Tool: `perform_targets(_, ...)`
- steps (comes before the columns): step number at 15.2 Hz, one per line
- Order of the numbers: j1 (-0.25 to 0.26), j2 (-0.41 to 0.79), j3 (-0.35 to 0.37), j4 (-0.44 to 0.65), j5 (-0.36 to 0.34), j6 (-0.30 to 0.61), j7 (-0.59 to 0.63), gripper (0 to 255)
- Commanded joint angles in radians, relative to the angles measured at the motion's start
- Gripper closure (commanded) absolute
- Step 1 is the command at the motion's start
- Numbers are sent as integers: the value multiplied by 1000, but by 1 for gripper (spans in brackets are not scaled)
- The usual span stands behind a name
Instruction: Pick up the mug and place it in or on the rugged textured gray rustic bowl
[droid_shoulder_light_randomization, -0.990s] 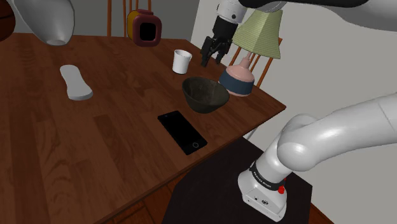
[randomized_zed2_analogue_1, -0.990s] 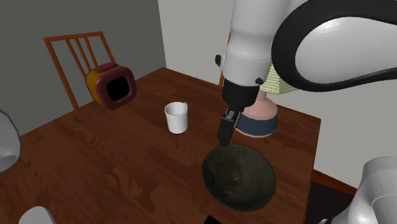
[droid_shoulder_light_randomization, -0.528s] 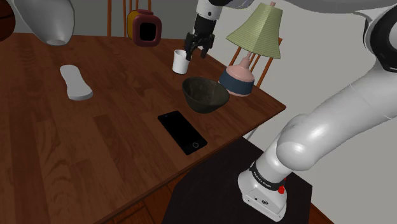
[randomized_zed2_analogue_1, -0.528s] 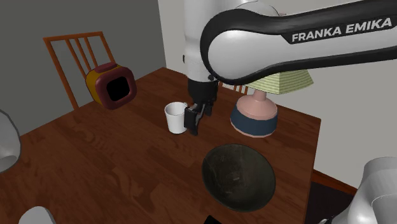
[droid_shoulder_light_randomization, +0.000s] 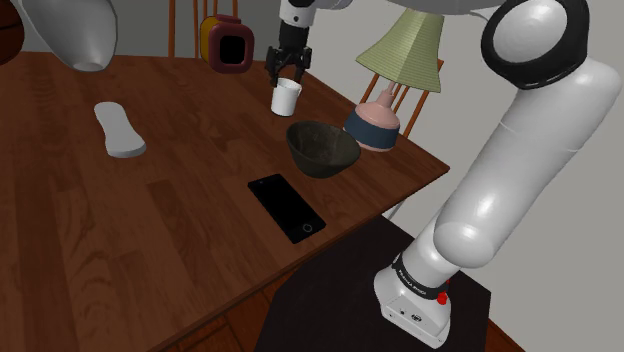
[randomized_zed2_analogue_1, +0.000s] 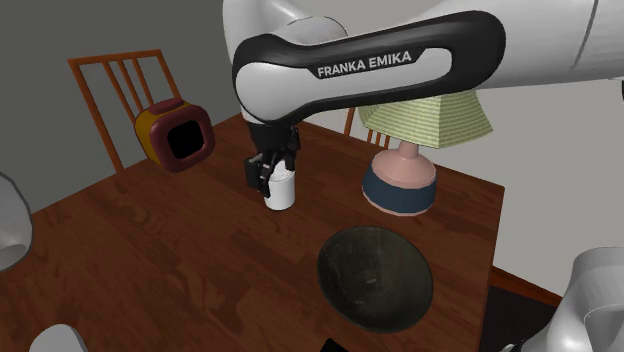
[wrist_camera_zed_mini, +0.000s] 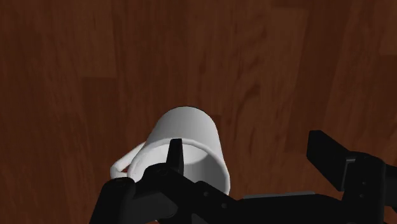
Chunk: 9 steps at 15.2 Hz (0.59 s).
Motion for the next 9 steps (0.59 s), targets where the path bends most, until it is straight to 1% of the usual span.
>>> perform_targets(1,-5,85,-6,96,-9,-18,1,0)
perform_targets(2,-6,131,-8,152,-12,-31,2,0)
perform_targets(3,-7,158,-9,186,-14,-40,3,0)
perform_targets(9,-10,162,-11,112,-15,39,4,0)
